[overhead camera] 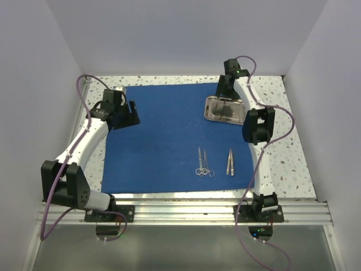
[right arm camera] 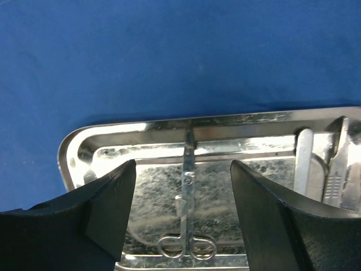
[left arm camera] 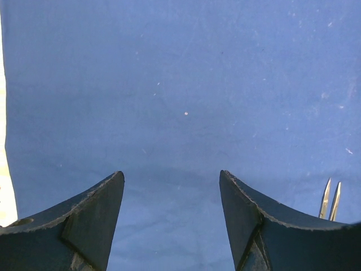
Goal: Open and lay out the surgical kit
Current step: Pick up the medical item from the container.
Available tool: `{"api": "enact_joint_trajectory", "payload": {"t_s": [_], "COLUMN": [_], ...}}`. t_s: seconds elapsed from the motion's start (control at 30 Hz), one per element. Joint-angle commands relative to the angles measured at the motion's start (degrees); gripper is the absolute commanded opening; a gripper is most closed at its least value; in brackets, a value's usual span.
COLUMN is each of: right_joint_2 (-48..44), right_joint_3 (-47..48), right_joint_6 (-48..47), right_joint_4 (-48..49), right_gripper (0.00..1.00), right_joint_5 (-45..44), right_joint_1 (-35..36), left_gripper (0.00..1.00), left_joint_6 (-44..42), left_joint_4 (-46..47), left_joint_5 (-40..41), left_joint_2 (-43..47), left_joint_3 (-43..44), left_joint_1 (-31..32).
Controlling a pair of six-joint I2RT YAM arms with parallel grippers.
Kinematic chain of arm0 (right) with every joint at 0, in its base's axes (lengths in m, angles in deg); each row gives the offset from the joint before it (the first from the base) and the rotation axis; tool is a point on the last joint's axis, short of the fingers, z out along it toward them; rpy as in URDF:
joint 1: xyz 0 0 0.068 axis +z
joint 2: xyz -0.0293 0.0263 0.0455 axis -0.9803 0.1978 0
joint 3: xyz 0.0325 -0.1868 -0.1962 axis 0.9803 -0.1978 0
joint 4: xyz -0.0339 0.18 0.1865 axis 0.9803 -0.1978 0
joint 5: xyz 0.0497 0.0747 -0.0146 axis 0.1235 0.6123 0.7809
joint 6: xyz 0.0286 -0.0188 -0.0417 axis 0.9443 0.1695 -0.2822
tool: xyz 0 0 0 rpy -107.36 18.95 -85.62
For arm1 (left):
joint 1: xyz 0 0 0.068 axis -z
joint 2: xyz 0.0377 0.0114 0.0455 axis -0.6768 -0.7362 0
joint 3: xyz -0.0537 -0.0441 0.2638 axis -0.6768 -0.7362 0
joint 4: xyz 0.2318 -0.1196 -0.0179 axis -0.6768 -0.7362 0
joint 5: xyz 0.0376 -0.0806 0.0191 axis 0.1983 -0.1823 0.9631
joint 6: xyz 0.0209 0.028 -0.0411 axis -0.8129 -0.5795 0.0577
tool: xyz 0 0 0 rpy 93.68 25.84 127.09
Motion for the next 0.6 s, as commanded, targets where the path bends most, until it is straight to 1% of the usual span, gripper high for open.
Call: {"api": "enact_joint_trajectory", "payload": {"t_s": [0.0,0.23,0.27,0.37,0.47,0.5,0.53,0.57], "right_joint_2": [0.5,3.9,4.3,5.7,6.8,7.1,7.5,8.5], "right_joint_3": [2.2,2.7,2.7,2.6,2.5,2.6,2.8,3.1], "right_joint_6": [-1.4,-1.0,-0.9,-0.6,-0.2,-0.1,0.0,0.0], "right_joint_4": [0.5,1.5,1.4,1.3,1.2,0.9,0.6,0.4], "right_gripper": [0.71,0.68,0.68,0.64,0.52,0.39,0.33,0.29], "right_joint_5": [-2.5,-1.6,-1.7,-2.0,-2.4,-2.7,-2.8,-2.7], "right_joint_1": [-0.3,-0.3,-0.2,-0.2,-0.2,-0.2,0.1,0.1], "left_gripper": [0.72,0.72,0.72,0.72,0.72,0.72,0.72,0.72], "left_joint_6": [1.1,1.1,0.9,0.7,0.1,-0.1,-0.5,-0.6], "left_joint_4": [-1.0,-0.9,-0.9,-0.8,-0.7,-0.8,-0.7,-0.8], "left_joint_5": [1.2,1.2,2.5,2.6,2.7,2.8,2.9,3.0], "left_joint_2": [1.8,-0.6,-1.2,-2.2,-3.0,-3.2,-3.5,-3.8], "left_joint_3": [-1.0,0.4,0.5,1.0,1.1,1.1,1.3,1.4], "left_joint_1": [-0.1,-0.2,-0.2,-0.1,-0.2,-0.2,-0.2,-0.3]}}
